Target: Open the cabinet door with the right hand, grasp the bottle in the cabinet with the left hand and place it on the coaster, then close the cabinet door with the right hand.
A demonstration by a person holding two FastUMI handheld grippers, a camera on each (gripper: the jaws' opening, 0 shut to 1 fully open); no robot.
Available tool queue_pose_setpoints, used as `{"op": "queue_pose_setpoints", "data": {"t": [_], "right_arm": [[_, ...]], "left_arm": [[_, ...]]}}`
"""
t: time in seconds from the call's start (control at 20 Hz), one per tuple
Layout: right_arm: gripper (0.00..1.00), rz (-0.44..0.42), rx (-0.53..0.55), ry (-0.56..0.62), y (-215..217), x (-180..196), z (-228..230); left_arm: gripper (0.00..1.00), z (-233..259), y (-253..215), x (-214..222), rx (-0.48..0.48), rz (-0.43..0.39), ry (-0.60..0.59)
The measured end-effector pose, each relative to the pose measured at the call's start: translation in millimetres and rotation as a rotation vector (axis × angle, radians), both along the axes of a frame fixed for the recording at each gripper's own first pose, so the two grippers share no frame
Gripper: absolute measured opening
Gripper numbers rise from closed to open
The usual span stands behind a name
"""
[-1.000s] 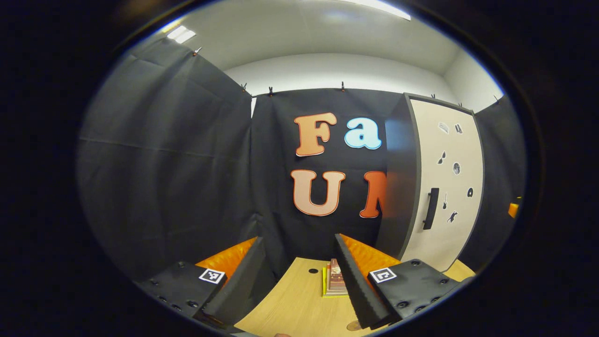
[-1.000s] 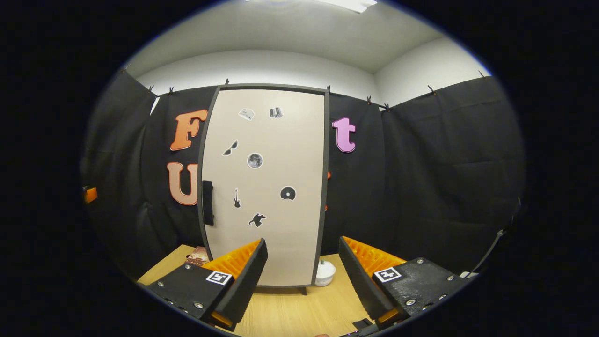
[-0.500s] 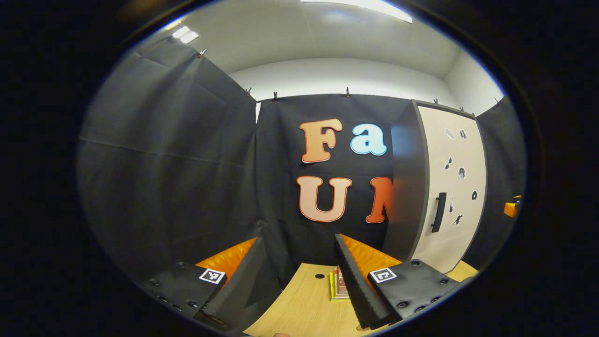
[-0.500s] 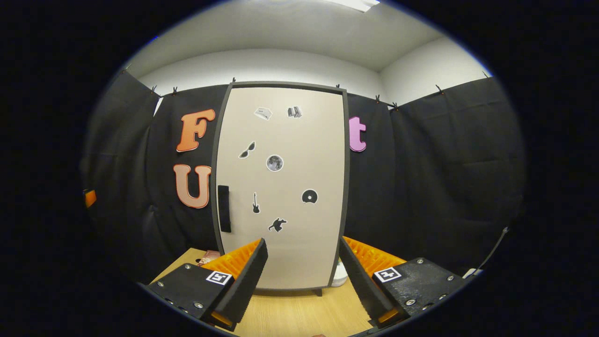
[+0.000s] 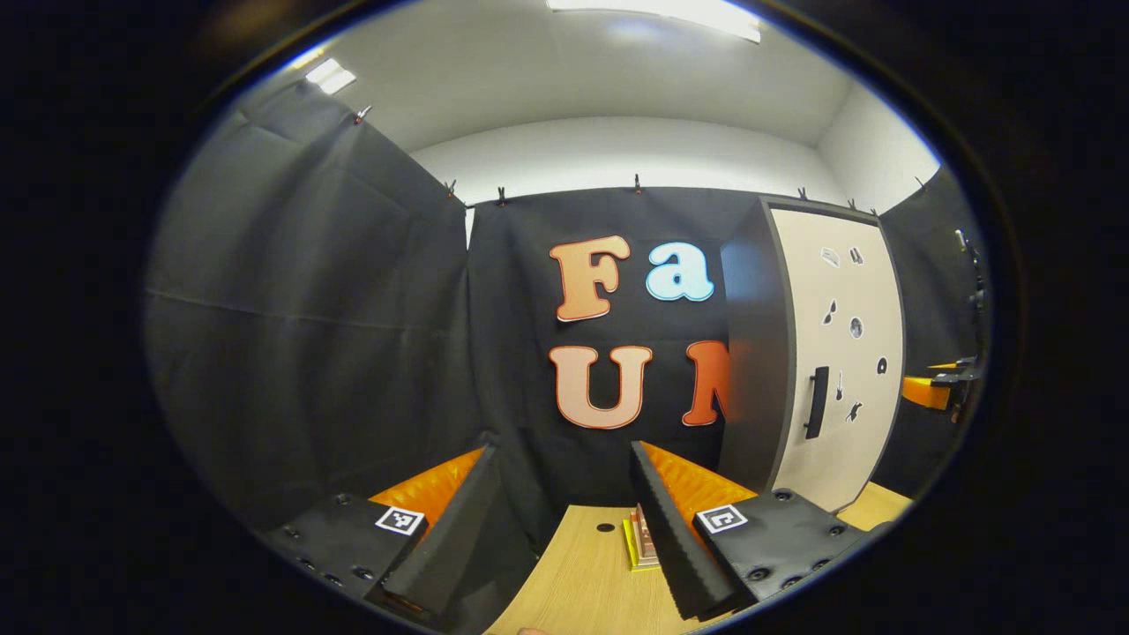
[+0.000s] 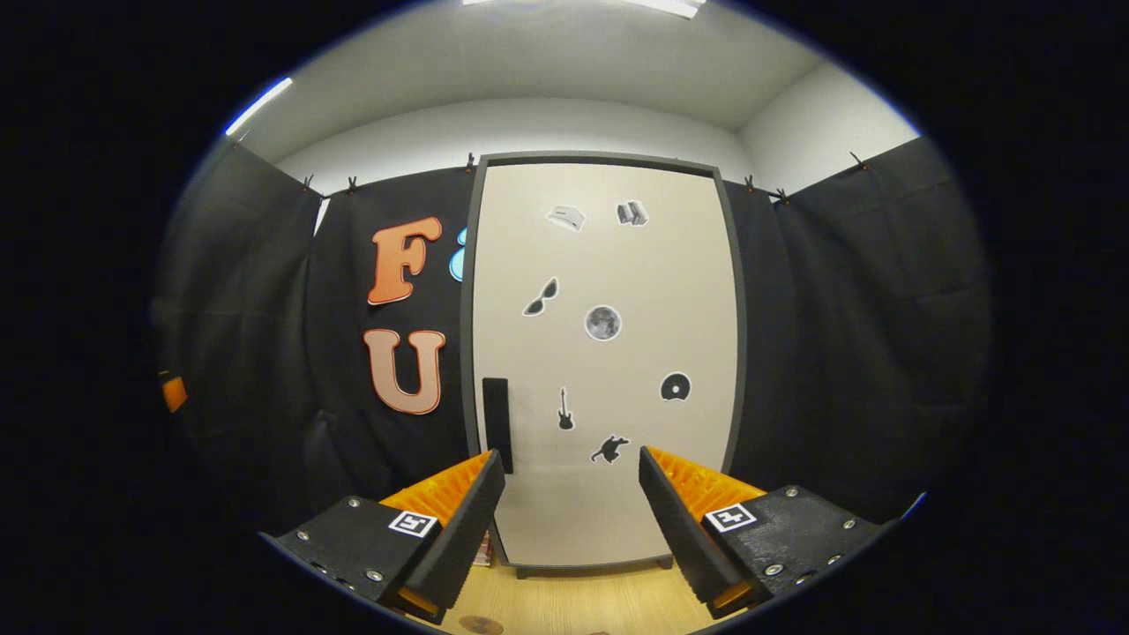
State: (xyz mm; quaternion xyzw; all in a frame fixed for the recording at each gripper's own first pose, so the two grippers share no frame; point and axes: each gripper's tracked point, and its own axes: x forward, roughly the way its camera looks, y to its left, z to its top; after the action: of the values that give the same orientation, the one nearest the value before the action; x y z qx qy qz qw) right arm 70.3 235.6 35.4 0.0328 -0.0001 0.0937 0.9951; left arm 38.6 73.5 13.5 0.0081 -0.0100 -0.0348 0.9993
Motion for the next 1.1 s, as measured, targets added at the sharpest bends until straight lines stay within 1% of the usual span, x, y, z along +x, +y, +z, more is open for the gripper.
{"op": "queue_pose_setpoints", "data": {"t": [0.1,0.25,0.3,0.35,0.4,0.45,0.5,0.55,0.6,0.65,0.7,0.75,0.85,0.9,0.95,1.0,1.05,1.1], "right_arm": [[0.95,0.011,0.000,-0.002,20.0,13.1,-0.5],[0.94,0.002,-0.029,-0.014,44.1,40.8,-1.6],[0.94,0.005,-0.034,-0.010,53.6,50.9,-3.8],[0.95,0.007,-0.040,-0.005,61.5,60.7,-6.1],[0.95,0.006,-0.045,0.007,68.4,71.3,-9.2],[0.95,0.007,-0.040,0.025,74.9,79.8,-13.6],[0.95,0.015,-0.030,0.037,82.4,90.0,-17.5],[0.95,0.014,-0.017,0.055,86.0,99.2,-21.3],[0.95,0.011,-0.012,0.067,89.1,109.3,-25.1],[0.94,-0.001,-0.014,0.083,90.5,119.7,-30.2],[0.94,-0.006,-0.015,0.097,91.5,129.8,-34.4],[0.94,-0.007,-0.019,0.107,93.9,138.8,-37.6],[0.89,-0.013,-0.024,0.126,95.6,153.1,-44.9],[0.83,-0.010,-0.026,0.134,99.1,158.3,-48.6],[0.79,-0.006,-0.026,0.142,101.4,162.7,-51.9],[0.70,0.004,-0.022,0.153,103.7,166.3,-54.3],[0.65,0.013,-0.014,0.162,107.3,169.7,-56.3],[0.55,0.018,-0.008,0.171,108.3,170.4,-57.7]], "left_arm": [[0.93,-5.3,5.8,-2.7,-0.010,0.006,0.011],[0.93,-16.9,17.9,-5.0,-0.006,0.017,0.039],[0.96,-19.2,24.2,-4.4,0.000,0.027,0.041],[0.93,-19.9,29.3,-4.3,0.004,0.037,0.045],[0.96,-20.9,34.6,-4.4,0.006,0.045,0.047],[0.96,-22.4,39.7,-6.8,0.006,0.053,0.049],[0.93,-22.8,46.1,-6.7,0.003,0.068,0.052],[0.96,-22.9,52.4,-6.4,0.000,0.074,0.055],[0.96,-24.6,57.0,-8.6,-0.001,0.078,0.059],[0.93,-26.3,62.2,-8.8,0.000,0.085,0.062],[0.93,-26.4,66.1,-8.4,0.003,0.092,0.064],[0.96,-26.4,70.4,-8.3,0.008,0.100,0.063],[0.96,-26.4,76.4,-8.1,0.018,0.114,0.066],[0.96,-26.6,77.5,-6.6,0.023,0.117,0.069],[0.93,-27.0,78.4,-6.3,0.024,0.120,0.070],[0.96,-28.1,79.7,-6.0,0.025,0.122,0.073],[0.96,-28.2,80.0,-5.9,0.026,0.124,0.075],[0.96,-27.1,81.8,-6.7,0.027,0.129,0.077]]}}
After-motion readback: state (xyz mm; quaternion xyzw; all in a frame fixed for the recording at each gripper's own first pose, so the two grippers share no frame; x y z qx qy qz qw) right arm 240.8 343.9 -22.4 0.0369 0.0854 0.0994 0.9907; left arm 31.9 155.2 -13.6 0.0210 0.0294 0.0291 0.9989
